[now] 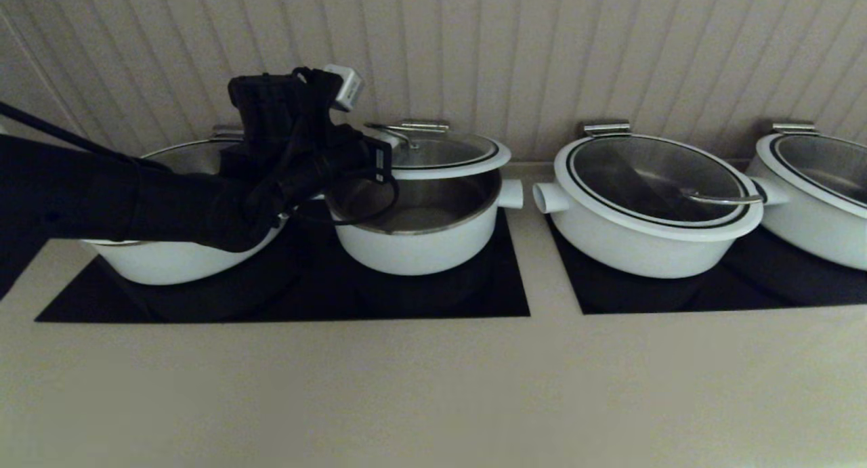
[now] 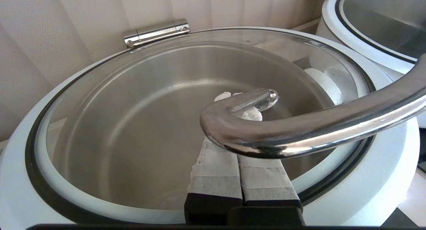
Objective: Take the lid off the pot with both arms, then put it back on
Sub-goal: Hold the pot lid with the right arm
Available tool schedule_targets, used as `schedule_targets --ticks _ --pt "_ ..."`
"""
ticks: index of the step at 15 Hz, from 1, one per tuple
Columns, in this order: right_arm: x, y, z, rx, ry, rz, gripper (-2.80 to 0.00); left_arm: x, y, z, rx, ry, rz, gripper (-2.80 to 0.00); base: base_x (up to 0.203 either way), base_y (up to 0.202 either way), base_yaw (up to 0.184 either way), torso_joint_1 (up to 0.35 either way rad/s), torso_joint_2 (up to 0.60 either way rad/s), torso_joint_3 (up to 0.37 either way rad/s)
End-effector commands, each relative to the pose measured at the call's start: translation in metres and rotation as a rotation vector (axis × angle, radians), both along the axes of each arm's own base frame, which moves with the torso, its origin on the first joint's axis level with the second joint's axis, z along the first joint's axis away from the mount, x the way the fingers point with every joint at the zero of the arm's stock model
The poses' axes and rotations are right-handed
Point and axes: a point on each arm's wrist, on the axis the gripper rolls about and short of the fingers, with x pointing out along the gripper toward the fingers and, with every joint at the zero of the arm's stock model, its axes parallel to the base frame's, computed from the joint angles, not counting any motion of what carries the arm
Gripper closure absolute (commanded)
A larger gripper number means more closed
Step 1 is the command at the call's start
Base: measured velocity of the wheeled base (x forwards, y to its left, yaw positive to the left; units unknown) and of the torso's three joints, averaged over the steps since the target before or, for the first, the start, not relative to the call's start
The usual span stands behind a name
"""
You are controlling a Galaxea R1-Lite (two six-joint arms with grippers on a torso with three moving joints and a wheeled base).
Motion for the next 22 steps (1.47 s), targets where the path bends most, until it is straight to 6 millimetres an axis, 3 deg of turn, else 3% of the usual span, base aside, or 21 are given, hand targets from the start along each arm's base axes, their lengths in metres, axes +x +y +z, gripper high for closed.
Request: schedule_targets --ticks 1,5,8,14,18,22 --pt "0.052 0.001 0.025 0.005 0.148 0.036 0.00 -0.001 0.000 0.001 -0.002 -0.003 0.000 0.00 0.000 0.000 0.000 0.000 0.00 0.000" --pt "0.130 0.006 0.035 -0.001 0.162 0.208 0.00 -0.002 0.001 0.003 -0.005 -0.009 0.001 0.00 0.000 0.000 0.000 0.000 0.00 0.000" --pt "0.172 0.019 0.029 -0.012 0.135 0.413 0.00 -0.002 0.001 0.003 -0.004 -0.007 0.001 0.00 0.000 0.000 0.000 0.000 0.00 0.000" --pt "0.234 0.080 0.011 -0.015 0.051 0.702 0.00 -0.002 0.001 0.003 -0.007 -0.009 0.014 0.00 0.000 0.000 0.000 0.000 0.00 0.000" --pt "0.277 0.102 0.012 -0.015 0.025 0.725 0.00 -0.002 0.001 0.003 -0.010 -0.008 0.014 0.00 0.000 0.000 0.000 0.000 0.00 0.000" --pt "0.320 0.119 -0.003 -0.048 0.003 0.705 0.00 -0.002 0.001 0.003 -0.011 -0.007 0.014 0.00 0.000 0.000 0.000 0.000 0.00 0.000"
